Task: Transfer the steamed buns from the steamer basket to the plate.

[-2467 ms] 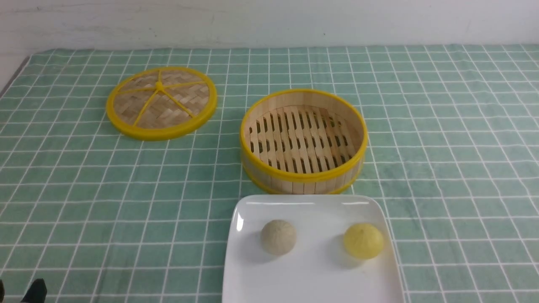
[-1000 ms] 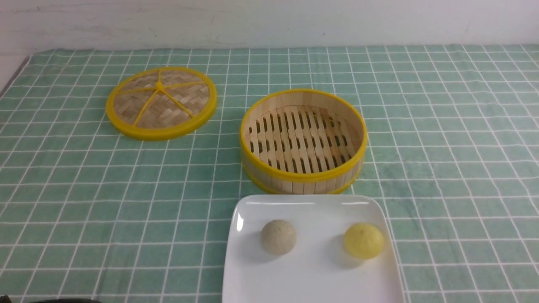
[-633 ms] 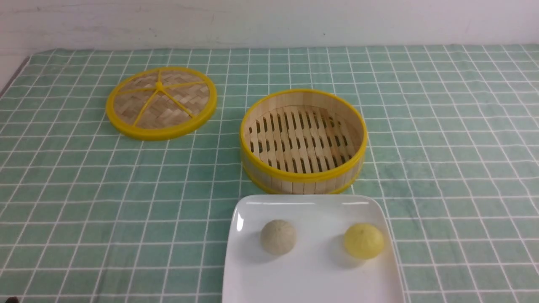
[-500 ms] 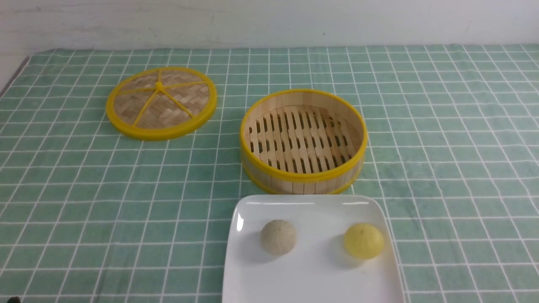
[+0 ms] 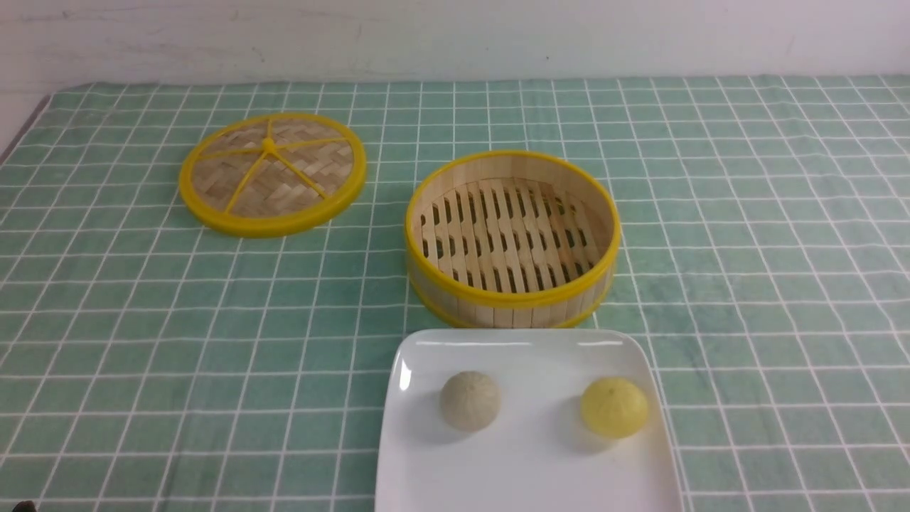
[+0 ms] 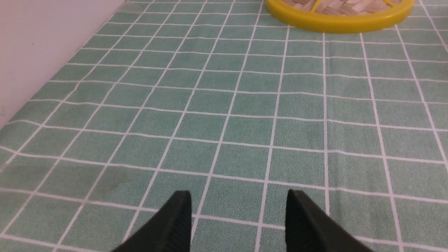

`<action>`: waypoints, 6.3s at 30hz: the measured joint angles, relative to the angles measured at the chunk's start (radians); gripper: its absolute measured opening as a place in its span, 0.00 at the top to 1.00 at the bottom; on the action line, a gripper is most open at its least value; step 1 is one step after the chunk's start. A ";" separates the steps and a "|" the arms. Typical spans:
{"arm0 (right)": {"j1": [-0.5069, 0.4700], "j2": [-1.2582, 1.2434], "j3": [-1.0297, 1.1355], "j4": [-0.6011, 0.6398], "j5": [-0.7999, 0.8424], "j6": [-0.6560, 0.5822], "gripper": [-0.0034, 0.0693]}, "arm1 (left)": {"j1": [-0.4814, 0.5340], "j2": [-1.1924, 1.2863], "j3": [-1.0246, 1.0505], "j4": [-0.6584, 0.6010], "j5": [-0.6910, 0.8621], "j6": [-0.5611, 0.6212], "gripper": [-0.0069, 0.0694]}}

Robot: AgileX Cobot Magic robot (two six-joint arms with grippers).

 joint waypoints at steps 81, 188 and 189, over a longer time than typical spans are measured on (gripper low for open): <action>0.000 0.000 0.000 0.000 0.000 0.000 0.62 | 0.000 0.000 0.000 0.004 0.000 -0.111 0.40; -0.468 0.002 0.317 0.253 -0.210 -0.183 0.62 | 0.000 0.000 0.000 0.005 -0.001 -0.114 0.40; -0.468 0.002 0.317 0.255 -0.210 -0.183 0.62 | 0.000 0.000 0.000 0.005 -0.001 -0.114 0.40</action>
